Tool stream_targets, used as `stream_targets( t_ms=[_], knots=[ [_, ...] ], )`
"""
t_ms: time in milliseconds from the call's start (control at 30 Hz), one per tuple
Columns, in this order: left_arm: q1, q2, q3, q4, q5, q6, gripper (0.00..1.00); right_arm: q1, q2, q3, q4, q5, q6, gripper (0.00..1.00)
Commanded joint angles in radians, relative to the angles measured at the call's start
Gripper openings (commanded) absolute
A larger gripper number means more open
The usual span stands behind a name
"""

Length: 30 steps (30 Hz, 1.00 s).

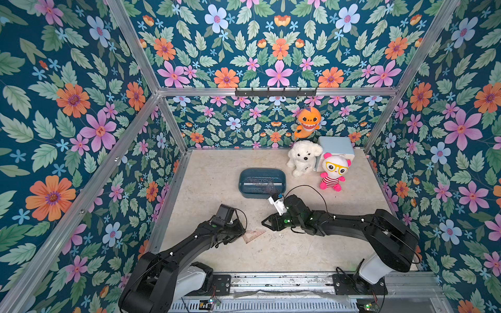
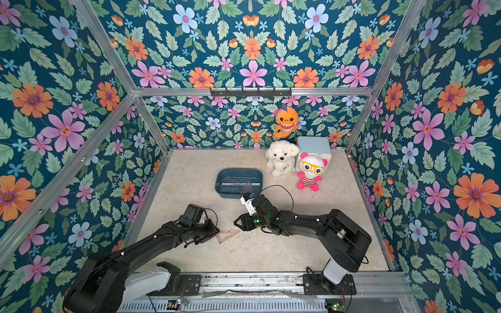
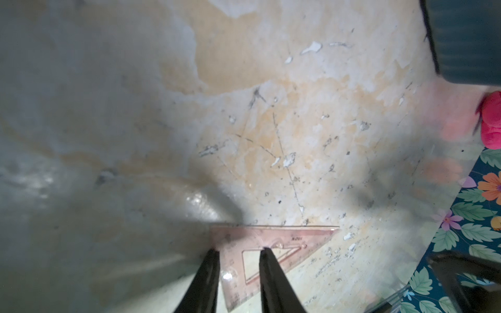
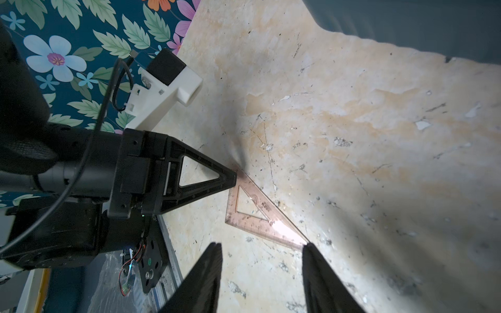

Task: Put the scattered rulers into the storage box
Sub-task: Pick up the ruler from the center of the board.

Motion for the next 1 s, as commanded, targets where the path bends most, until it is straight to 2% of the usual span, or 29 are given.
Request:
stream_targets(
  t_ms=[0, 967],
  knots=[
    [0.000, -0.014, 0.012, -0.008, -0.003, 0.017, 0.32, 0.001, -0.003, -0.001, 0.018, -0.005, 0.004, 0.50],
    [0.000, -0.001, 0.012, 0.019, 0.012, 0.035, 0.31, 0.000, -0.002, -0.010, 0.024, -0.040, 0.039, 0.50]
  ],
)
